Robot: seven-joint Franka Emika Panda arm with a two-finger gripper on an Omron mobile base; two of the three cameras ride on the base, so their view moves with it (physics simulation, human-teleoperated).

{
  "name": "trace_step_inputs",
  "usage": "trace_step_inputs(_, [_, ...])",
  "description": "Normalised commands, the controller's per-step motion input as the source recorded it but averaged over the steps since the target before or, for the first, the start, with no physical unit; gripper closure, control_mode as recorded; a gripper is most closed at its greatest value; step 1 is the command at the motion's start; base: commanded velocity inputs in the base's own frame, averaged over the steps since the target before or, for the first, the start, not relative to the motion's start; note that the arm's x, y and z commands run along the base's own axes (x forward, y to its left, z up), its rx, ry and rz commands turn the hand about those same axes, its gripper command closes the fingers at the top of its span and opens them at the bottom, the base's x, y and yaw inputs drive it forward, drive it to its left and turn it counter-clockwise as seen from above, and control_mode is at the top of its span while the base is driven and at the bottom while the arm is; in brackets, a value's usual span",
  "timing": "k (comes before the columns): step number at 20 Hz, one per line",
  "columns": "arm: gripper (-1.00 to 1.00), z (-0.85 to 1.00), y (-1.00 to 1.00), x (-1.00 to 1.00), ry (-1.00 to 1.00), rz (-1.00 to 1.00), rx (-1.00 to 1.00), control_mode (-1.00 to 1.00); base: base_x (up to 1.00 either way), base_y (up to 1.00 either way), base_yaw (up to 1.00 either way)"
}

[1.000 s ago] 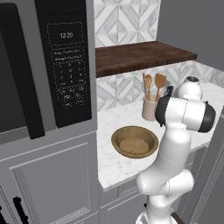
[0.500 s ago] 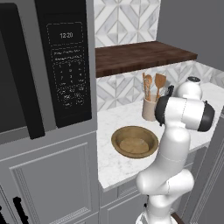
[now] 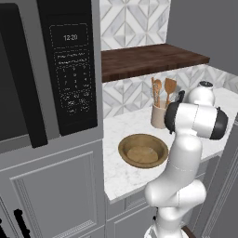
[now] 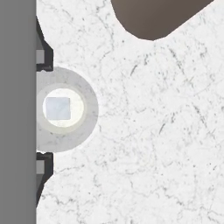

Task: Grab a lemon wedge from the fridge and one ice cube from the ice bowl, and put them in the glass of lemonade.

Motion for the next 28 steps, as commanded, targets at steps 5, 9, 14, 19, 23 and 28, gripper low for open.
trace_step_inputs(5, [-1.00,0.00,0.00,-0.04,0.00,0.00,0.00,-1.00,0.00,0.00,0.00])
trace_step_inputs(9, [-1.00,0.11,0.00,-0.29,-0.08,0.00,0.01,-1.00,0.00,0.00,0.00])
trace_step_inputs(14, [-1.00,0.28,0.00,-0.22,-0.12,0.00,0.06,-1.00,0.00,0.00,0.00])
trace_step_inputs(19, [-1.00,0.24,0.00,-0.11,-0.11,0.00,0.05,-1.00,0.00,0.00,0.00])
trace_step_inputs(23, [-1.00,0.24,0.01,-0.24,-0.13,0.00,0.04,-1.00,0.00,0.00,0.00])
trace_step_inputs(28, [-1.00,0.14,0.17,-0.49,-0.12,0.02,0.03,-1.00,0.00,0.00,0.00])
